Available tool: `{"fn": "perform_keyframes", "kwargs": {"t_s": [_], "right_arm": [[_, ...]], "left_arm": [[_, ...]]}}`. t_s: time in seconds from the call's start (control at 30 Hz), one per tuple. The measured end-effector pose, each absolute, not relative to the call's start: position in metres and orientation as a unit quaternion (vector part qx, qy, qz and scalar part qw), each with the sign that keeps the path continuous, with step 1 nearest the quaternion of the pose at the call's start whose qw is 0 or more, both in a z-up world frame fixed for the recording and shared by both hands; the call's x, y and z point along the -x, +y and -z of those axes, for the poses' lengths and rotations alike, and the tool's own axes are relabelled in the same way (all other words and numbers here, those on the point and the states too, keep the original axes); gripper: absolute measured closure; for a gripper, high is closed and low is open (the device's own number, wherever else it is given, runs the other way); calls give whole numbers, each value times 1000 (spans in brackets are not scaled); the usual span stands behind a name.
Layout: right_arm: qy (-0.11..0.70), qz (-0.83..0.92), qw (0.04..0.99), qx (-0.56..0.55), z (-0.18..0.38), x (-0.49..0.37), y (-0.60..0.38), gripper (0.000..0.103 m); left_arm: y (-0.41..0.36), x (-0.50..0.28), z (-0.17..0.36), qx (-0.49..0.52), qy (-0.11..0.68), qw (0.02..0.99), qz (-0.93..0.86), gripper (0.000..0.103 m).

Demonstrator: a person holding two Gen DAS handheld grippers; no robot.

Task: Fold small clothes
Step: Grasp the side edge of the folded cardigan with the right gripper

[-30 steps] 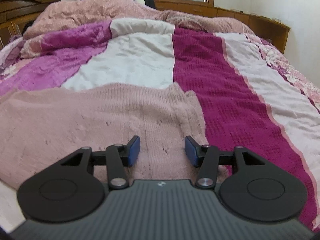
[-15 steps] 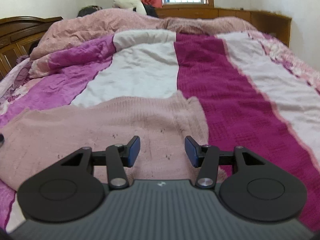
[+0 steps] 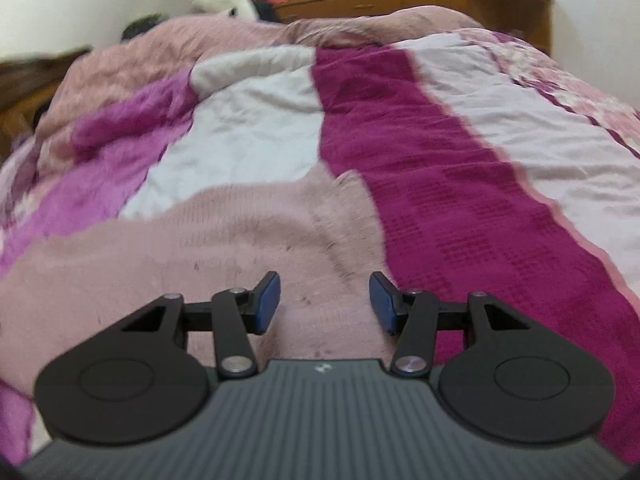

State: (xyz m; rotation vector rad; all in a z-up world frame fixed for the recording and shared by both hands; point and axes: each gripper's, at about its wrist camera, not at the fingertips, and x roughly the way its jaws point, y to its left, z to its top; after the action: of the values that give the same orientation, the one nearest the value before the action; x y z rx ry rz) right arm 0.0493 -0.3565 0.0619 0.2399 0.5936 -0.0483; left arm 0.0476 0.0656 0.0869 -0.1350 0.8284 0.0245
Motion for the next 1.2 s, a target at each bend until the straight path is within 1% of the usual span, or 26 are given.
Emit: {"fn": "perform_keyframes", "kwargs": {"t_s": [0.03, 0.07, 0.1, 0.13, 0.17, 0.2, 0.27, 0.43, 0.67, 0.8, 1.03, 1.07, 1.1, 1.13, 1.2], "right_arm": [[288, 28, 948, -133, -66, -47, -363, 47], [287, 30, 947, -144, -68, -46, -368, 39], [287, 29, 945, -155, -70, -45, -375, 34], [289, 25, 943, -161, -69, -45, -380, 34], [293, 19, 942, -164, -68, -46, -384, 34], [300, 15, 939, -168, -64, -46, -388, 34], [309, 17, 933, -186, -56, -48, -395, 34], [330, -6, 908, -257, -32, -52, -406, 32], [327, -46, 899, -287, -24, -58, -408, 32], [322, -82, 892, -308, -22, -58, -407, 35], [299, -64, 885, -351, -18, -58, -409, 36], [296, -63, 887, -350, -18, -58, -408, 37], [295, -64, 888, -347, -18, -58, -407, 45], [295, -64, 890, -343, -19, -59, -406, 49], [294, -66, 889, -345, -18, -60, -406, 68]], "left_arm": [[63, -43, -90, 69, 399, 914, -10, 92], [59, -39, -93, 71, 396, 916, -7, 91], [55, -35, -95, 72, 394, 916, -6, 84], [52, -32, -97, 73, 394, 916, -4, 80], [47, -29, -98, 73, 393, 916, -2, 71], [43, -27, -99, 71, 394, 917, 0, 66], [34, -24, -100, 62, 393, 917, 6, 64], [19, -25, -93, 53, 406, 912, 8, 61], [10, -27, -77, 60, 421, 905, 4, 61], [6, -29, -69, 53, 433, 900, 6, 61], [4, -31, -64, 50, 443, 895, 4, 60], [4, -31, -64, 50, 445, 894, 3, 60], [3, -32, -63, 49, 448, 893, 1, 60], [2, -33, -62, 48, 450, 892, 0, 60], [0, -33, -62, 44, 451, 891, -2, 60]]}}
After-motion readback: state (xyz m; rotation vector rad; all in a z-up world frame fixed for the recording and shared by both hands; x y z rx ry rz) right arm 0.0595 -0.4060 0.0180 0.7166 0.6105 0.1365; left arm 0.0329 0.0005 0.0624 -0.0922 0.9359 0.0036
